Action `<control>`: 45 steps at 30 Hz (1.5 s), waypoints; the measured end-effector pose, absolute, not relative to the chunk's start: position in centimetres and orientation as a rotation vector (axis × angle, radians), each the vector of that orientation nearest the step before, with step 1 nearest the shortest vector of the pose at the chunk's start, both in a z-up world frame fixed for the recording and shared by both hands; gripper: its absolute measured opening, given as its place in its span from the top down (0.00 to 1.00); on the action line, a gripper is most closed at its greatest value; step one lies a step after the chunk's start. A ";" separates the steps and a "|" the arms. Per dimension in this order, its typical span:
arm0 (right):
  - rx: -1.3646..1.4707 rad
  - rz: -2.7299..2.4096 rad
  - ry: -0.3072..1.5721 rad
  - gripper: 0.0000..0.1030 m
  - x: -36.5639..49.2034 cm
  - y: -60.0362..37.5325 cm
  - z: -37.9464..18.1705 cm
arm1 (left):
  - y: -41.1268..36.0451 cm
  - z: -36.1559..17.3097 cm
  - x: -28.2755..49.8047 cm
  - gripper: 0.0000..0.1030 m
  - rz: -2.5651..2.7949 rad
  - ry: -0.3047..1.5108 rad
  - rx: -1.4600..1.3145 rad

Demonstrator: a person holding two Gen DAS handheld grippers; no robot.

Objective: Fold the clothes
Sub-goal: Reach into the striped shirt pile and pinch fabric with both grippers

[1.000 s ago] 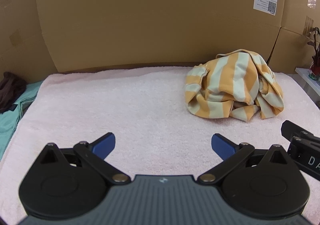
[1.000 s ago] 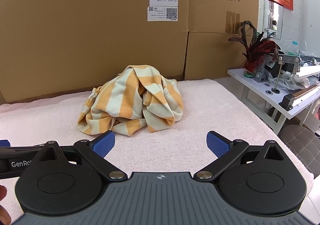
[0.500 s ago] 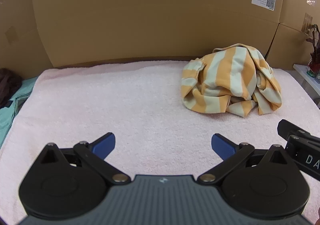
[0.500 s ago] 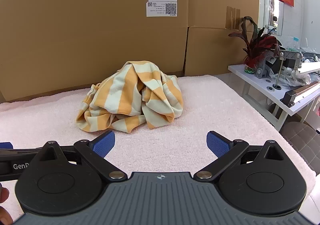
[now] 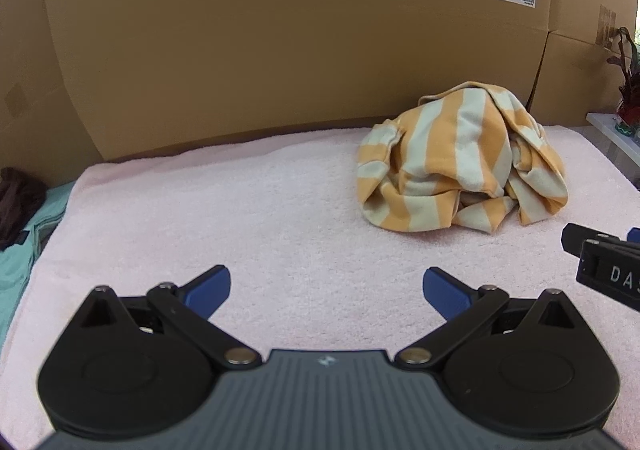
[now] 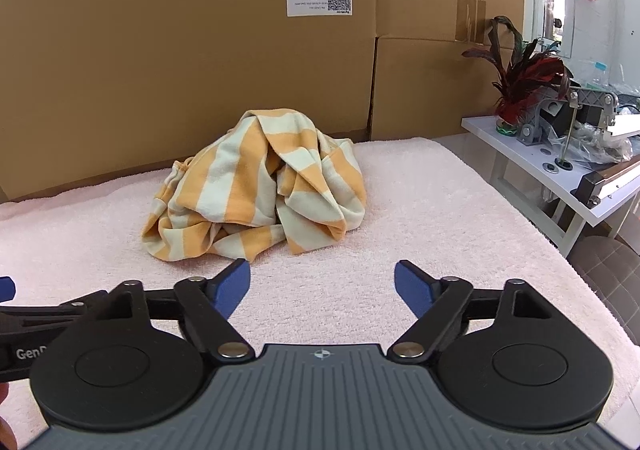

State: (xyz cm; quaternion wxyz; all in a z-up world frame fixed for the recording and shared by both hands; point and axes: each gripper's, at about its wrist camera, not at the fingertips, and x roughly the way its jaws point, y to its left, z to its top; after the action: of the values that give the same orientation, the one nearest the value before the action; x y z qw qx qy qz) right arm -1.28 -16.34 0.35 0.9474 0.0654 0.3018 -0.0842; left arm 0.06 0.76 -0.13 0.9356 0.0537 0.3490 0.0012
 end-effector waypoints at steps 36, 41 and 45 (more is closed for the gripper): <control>0.086 -0.115 0.484 0.83 5.3 -21.5 0.2 | 0.3 -2.6 6.3 0.52 -0.199 0.754 0.115; 0.041 -0.208 0.542 0.86 -1.5 -26.5 -0.5 | 0.2 -2.7 8.1 0.84 -0.225 0.772 0.129; -0.072 -0.309 0.608 0.77 -3.4 -27.5 -2.1 | -0.6 -2.5 10.1 0.85 -0.256 0.784 0.149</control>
State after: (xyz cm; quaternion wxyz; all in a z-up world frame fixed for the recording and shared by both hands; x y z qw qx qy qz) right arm -3.37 -27.48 -2.12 0.9418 -0.0352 0.2981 -0.1513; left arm 10.06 -0.65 -2.54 0.9136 0.0723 0.3804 -0.1242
